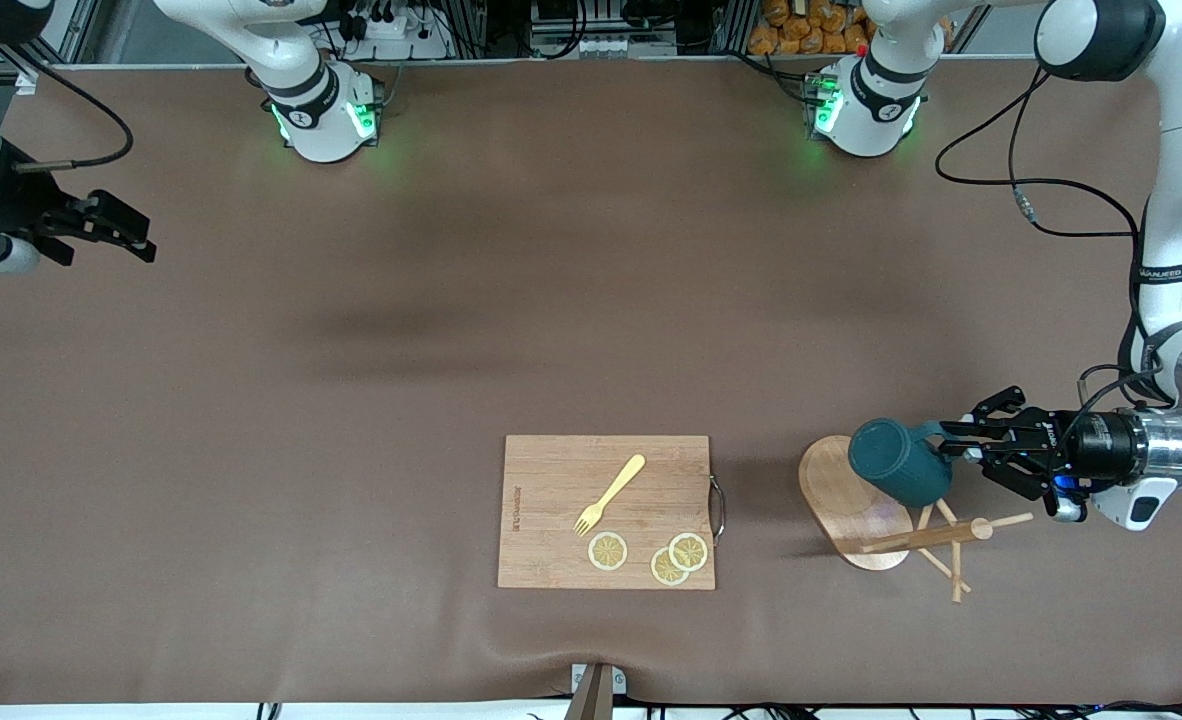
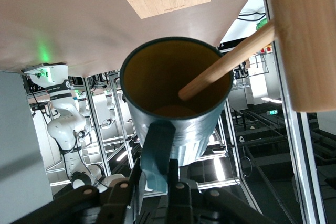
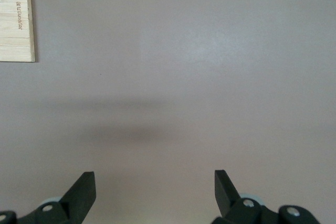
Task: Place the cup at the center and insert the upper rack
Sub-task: 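Slide the mug's opening onto a mug tree peg with the left gripper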
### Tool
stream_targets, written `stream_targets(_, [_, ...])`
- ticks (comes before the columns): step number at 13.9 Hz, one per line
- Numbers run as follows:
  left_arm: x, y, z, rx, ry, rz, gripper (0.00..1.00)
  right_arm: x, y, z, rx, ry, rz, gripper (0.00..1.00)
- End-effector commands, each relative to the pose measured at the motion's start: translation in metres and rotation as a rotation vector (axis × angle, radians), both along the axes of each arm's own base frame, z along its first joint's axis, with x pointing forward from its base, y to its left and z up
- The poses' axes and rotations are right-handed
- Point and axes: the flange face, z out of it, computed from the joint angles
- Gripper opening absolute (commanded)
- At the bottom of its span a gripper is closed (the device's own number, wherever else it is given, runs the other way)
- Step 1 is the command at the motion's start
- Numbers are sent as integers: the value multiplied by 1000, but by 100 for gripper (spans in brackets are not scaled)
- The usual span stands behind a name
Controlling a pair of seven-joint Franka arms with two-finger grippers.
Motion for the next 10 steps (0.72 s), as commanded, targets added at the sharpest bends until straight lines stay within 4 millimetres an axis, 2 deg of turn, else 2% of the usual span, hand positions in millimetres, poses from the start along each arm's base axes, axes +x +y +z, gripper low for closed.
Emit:
stream_targets(1, [2, 11, -1, 14, -16, -4, 0, 6, 2, -6, -3, 16, -3, 100])
stream_targets(3, [3, 16, -5, 18, -46, -2, 0, 7, 6, -10, -5, 21, -7, 100])
stream_targets(6, [7, 18, -7, 23, -55, 5, 0, 19, 15, -27, -10, 33, -15, 100])
stream_targets(9, [8, 20, -9, 27, -57, 17, 0, 19, 45, -17, -6, 4, 36, 100])
stream_targets(10, [9, 21, -10, 29, -56, 22, 0, 19, 48, -10, -5, -11, 41, 100])
